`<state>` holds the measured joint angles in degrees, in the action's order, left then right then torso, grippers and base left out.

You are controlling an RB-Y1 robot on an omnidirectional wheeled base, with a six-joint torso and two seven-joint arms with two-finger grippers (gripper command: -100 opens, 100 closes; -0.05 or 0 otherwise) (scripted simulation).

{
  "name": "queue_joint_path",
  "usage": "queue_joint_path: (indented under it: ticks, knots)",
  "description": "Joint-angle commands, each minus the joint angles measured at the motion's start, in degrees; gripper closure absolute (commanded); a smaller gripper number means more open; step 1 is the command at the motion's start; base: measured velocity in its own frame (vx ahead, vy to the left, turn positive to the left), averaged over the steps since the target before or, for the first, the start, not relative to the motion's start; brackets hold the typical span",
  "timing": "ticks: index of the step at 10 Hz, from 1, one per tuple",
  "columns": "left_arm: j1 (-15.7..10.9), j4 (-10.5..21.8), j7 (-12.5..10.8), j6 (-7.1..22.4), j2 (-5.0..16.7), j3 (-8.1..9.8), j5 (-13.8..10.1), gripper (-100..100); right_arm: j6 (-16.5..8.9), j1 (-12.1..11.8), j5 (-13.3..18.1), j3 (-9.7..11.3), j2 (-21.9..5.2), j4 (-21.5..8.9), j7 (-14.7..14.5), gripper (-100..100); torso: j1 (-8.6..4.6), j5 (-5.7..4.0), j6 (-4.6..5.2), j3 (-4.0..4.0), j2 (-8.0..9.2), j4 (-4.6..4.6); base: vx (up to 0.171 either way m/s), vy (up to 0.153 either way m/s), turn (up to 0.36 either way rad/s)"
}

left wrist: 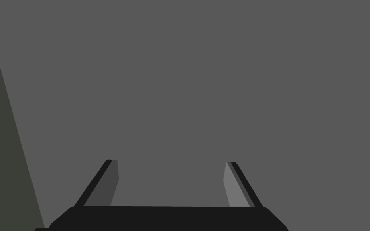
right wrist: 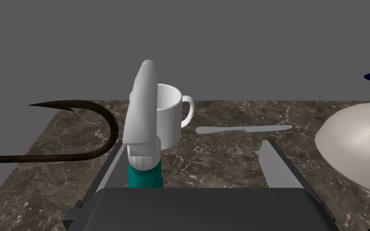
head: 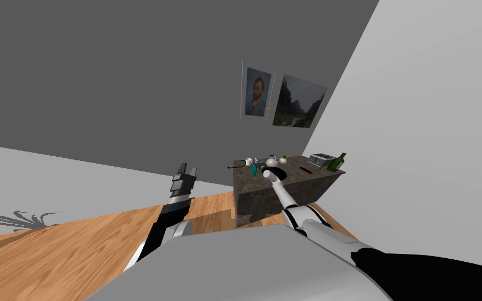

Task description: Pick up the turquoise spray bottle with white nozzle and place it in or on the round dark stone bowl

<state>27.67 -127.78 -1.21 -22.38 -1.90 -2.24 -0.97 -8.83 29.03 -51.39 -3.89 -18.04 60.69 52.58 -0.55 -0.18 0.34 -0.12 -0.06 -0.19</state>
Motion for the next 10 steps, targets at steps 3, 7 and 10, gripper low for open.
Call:
queue_joint_path:
  ticks: [3, 7, 10]
  knots:
    - [0.0, 0.0, 0.0, 0.0, 0.0, 0.0, 0.0, 0, 0.7, 3.2, 0.8, -3.5, 2.7, -5.3, -3.1, -100, -0.09, -0.02, 0.02, 0.02, 0.06, 0.0, -0.05, -0.057, 0.085]
    - [0.0, 0.0, 0.0, 0.0, 0.0, 0.0, 0.0, 0, 2.7, 9.9, 2.2, -9.5, 7.9, -13.7, -9.2, -100, -0.11, -0.03, -0.07, 0.04, 0.12, -0.02, -0.082, -0.084, 0.135]
    - [0.0, 0.0, 0.0, 0.0, 0.0, 0.0, 0.0, 0, 3.7, 13.3, 2.8, -12.6, 10.5, -18.0, -12.2, -100, -0.04, -0.02, -0.07, -0.04, -0.02, -0.05, -0.058, -0.061, 0.081]
